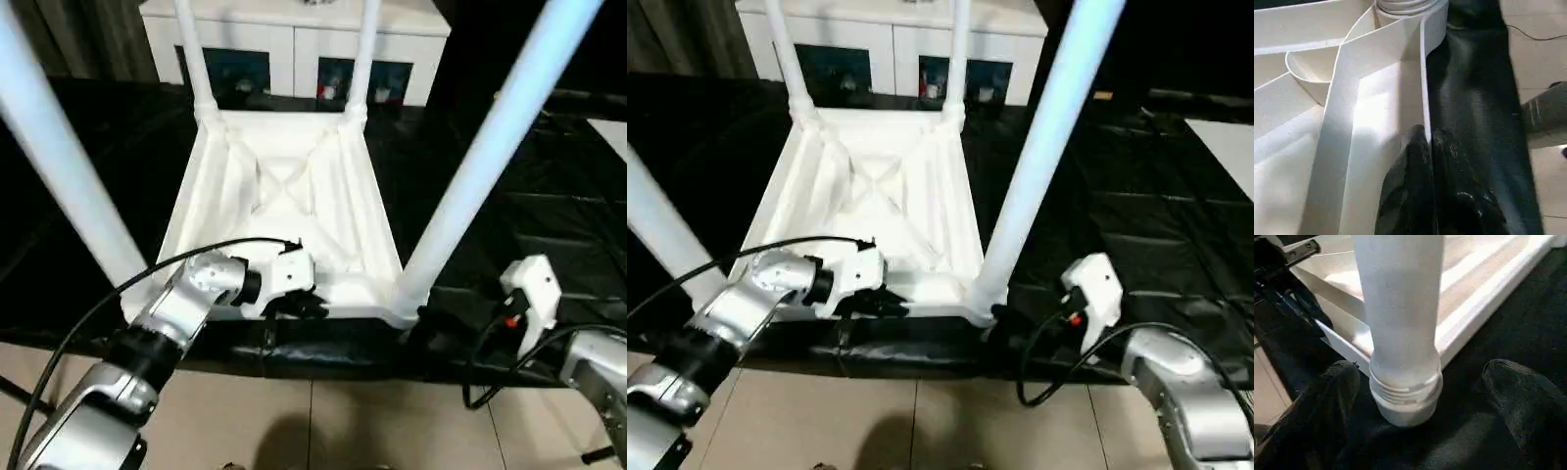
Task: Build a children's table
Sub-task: Rotate leg to tighten
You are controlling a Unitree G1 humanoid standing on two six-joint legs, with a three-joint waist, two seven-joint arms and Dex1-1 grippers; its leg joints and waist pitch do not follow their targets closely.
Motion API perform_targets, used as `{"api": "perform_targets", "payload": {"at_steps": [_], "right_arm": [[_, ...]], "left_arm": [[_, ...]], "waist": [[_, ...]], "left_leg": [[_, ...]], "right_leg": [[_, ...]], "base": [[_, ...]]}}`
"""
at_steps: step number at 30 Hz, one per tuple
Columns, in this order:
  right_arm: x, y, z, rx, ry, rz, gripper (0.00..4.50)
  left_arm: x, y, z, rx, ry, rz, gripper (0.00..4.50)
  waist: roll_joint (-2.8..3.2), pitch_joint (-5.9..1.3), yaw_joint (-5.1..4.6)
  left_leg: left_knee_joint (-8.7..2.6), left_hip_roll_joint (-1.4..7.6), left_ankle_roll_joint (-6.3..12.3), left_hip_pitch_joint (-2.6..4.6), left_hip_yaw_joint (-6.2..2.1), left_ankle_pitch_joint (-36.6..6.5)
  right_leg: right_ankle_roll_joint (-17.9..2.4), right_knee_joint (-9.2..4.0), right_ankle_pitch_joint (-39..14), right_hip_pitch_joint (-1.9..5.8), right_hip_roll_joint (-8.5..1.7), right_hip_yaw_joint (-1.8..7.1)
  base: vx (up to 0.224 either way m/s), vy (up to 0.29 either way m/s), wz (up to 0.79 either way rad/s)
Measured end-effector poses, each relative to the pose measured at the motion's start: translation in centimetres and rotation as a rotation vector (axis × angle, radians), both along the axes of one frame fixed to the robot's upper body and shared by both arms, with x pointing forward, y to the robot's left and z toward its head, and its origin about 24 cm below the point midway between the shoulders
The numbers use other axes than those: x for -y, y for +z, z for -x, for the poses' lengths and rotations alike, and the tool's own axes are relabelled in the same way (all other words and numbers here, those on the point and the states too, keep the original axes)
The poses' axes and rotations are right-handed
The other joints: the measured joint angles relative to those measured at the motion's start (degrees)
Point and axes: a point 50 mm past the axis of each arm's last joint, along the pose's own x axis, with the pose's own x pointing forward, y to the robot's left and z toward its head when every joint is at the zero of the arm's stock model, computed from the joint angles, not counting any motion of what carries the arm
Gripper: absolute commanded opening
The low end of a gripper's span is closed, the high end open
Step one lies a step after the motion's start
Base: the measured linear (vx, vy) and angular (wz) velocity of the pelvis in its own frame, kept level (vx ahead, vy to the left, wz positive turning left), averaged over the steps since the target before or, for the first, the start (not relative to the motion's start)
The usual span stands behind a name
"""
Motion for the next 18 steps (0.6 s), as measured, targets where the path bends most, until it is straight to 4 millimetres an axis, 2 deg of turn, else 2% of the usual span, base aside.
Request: {"api": "perform_targets", "payload": {"at_steps": [6,9,10,13,14,18], "right_arm": [[-1.0,0.3,-1.3,0.039,0.063,0.067,4.5],[-1.3,0.6,-1.6,0.057,0.077,0.072,4.5],[-1.3,0.6,-1.6,0.057,0.08,0.071,4.5],[-1.4,0.6,-1.6,0.055,0.088,0.07,4.5],[-1.4,0.6,-1.6,0.054,0.09,0.07,4.5],[-1.4,0.6,-1.6,0.052,0.091,0.07,4.5]], "left_arm": [[0.2,0.1,0.2,0.012,-0.002,0.003,0.04],[0.6,0.2,0.3,0.025,-0.003,0.005,0.04],[0.7,0.2,0.3,0.024,-0.003,0.006,0.3],[0.9,0.2,0.2,0.02,0.015,0.013,0.3],[1.0,0.3,0.2,0.024,0.019,0.019,0.66],[1.5,0.5,0.1,0.044,0.027,0.034,0.68]], "waist": [[-0.58,0.35,-0.15],[-0.64,0.39,0.06],[-0.64,0.39,0.14],[-0.73,0.44,0.06],[-0.8,0.48,0.04],[-0.97,0.58,-0.07]], "left_leg": [[0.0,0.0,-0.02,-0.04,0.01,0.01],[0.0,0.0,-0.01,-0.11,0.03,0.01],[0.0,0.0,-0.01,-0.12,0.04,0.01],[0.0,0.0,0.0,-0.16,0.04,0.02],[0.0,0.01,0.0,-0.17,0.04,0.02],[0.0,0.02,0.0,-0.17,0.04,0.01]], "right_leg": [[0.04,-0.01,-0.02,-0.01,-0.01,0.02],[0.05,-0.01,-0.03,0.0,-0.02,0.02],[0.08,-0.01,-0.04,0.0,-0.03,0.02],[0.09,-0.02,-0.05,-0.02,-0.03,0.02],[0.09,-0.02,-0.05,-0.03,-0.03,0.02],[0.09,-0.02,-0.05,-0.03,-0.03,0.02]], "base": [[0.0,0.0,0.0],[0.0,0.0,0.0],[0.0,0.0,0.0],[0.0,0.0,0.0],[0.0,0.0,0.0],[0.0,0.0,0.0]]}}
